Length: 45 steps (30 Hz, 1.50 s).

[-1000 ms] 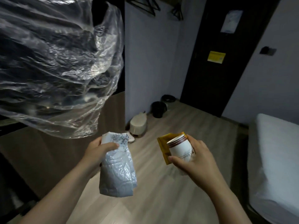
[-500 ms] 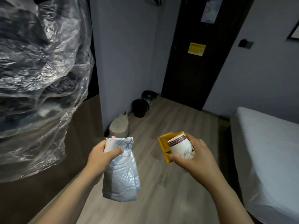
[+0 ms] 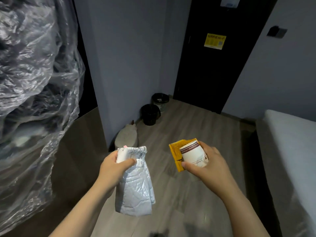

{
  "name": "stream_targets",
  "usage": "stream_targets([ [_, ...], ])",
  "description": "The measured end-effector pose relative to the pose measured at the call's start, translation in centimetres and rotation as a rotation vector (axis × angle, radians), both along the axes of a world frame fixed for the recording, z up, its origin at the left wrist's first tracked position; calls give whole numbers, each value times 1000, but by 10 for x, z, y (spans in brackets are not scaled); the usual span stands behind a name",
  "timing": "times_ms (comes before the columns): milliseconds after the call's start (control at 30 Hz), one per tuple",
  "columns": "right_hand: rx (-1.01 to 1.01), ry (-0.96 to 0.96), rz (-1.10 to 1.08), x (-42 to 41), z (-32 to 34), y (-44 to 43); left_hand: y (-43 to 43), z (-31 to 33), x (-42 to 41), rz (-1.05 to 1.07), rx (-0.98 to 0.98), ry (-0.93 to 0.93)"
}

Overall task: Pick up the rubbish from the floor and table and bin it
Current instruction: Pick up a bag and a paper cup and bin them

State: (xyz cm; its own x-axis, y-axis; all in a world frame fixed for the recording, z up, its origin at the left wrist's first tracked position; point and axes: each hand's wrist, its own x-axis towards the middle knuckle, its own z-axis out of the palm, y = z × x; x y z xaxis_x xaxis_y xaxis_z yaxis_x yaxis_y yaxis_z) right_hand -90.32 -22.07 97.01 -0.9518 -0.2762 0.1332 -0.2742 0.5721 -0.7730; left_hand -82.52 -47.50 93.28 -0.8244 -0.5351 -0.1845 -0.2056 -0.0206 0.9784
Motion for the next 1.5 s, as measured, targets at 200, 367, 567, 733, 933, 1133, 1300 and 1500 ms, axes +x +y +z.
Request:
stream_targets([
  [200,5,-7,-24,-119,-5,-9,-7,4,-118,-2,10,-40],
  [367,1,-31,-14,-208,-7,-17,-13,3,-207,7,6,-59],
  [567,12,-42,-56,-298,-19,-31,-31,-8,-304,17,24,-80],
  [733,27,-20,-69,-384,-31,-53,-60,-25,-398,-3,-22,-94],
  [933,72,-65,-80,-494,-31,-104,-119,-33,-520,19,-56,-126],
  [1133,71,-114,-97,-591,-35,-140,-162,-45,-637,9,-60,-152],
  [1300,39,-149,-104,-670,-42,-146,-167,-55,-721,-14,-127,-174],
  [1500,49,-163,-80,-802,-56,-137,-158,-65,-830,46,-157,-171],
])
